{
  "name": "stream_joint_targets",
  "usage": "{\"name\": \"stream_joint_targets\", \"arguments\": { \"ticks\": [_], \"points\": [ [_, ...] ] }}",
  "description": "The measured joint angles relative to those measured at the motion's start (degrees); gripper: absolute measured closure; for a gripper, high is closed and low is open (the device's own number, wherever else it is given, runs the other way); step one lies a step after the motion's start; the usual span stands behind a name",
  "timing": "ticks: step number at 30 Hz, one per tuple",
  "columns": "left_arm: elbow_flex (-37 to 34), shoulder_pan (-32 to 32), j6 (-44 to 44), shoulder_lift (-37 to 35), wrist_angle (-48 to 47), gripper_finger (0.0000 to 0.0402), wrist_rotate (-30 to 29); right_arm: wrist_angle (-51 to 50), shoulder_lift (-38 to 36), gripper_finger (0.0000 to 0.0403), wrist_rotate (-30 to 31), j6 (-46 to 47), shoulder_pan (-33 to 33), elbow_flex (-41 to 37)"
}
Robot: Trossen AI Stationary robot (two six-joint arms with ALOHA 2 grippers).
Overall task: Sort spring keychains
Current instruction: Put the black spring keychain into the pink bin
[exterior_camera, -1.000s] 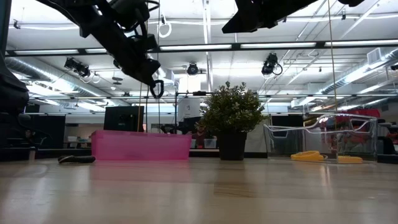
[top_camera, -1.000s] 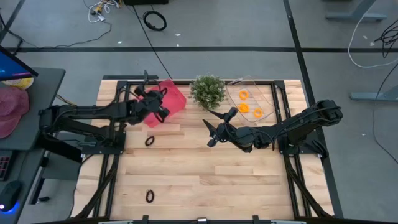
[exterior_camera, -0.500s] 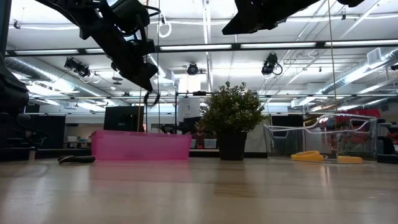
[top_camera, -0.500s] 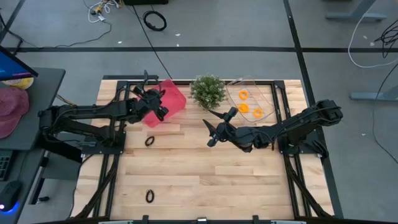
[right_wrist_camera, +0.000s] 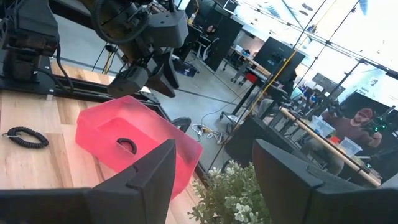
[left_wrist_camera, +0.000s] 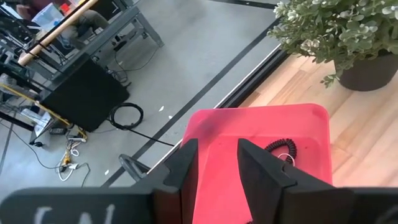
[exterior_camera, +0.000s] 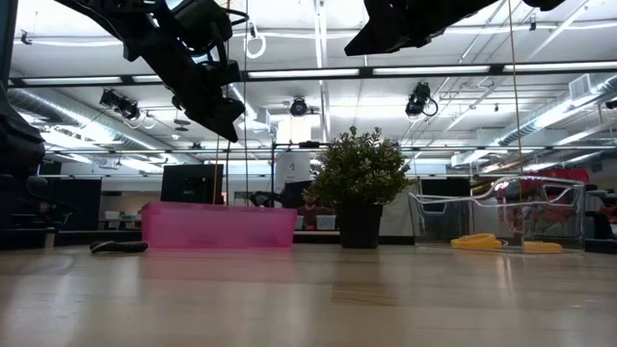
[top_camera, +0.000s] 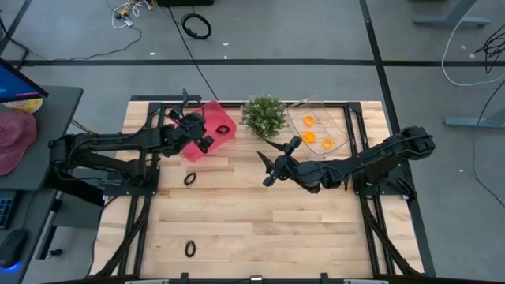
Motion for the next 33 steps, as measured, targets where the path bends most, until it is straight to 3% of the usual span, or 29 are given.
{"name": "stream_joint_targets", "arguments": {
  "ticks": [10, 16, 24, 27, 31, 33],
  "points": [
    [0.0, -0.08, 0.0, 0.0, -0.01, 0.0285, 1.0, 0.02, 0.0, 0.0188, 0.0, 0.0, 0.0, 0.0],
    [0.04, -0.24, -0.86, -0.92, -0.65, 0.0285, 7.0, 0.02, 0.0, 0.0188, 0.0, 0.0, 0.0, 0.0],
    [0.04, -2.9, -5.99, -3.81, -9.64, 0.0285, 10.13, -4.28, -2.49, 0.0188, -0.79, 0.71, 2.28, 0.0],
    [0.01, -4.2, -8.64, -6.35, -12.52, 0.0285, 12.1, -12.86, -8.26, 0.0188, -7.56, 8.49, 2.8, 0.0],
    [0.02, -6.97, -10.68, -9.25, -12.4, 0.0285, 14.9, -26.46, -16.55, 0.0188, -26.52, 20.71, 0.54, 0.0],
    [0.02, -8.96, -10.98, -10.2, -12.43, 0.0285, 15.85, -29.82, -19.12, 0.0188, -32.46, 21.98, -0.28, 0.0]
  ]
}}
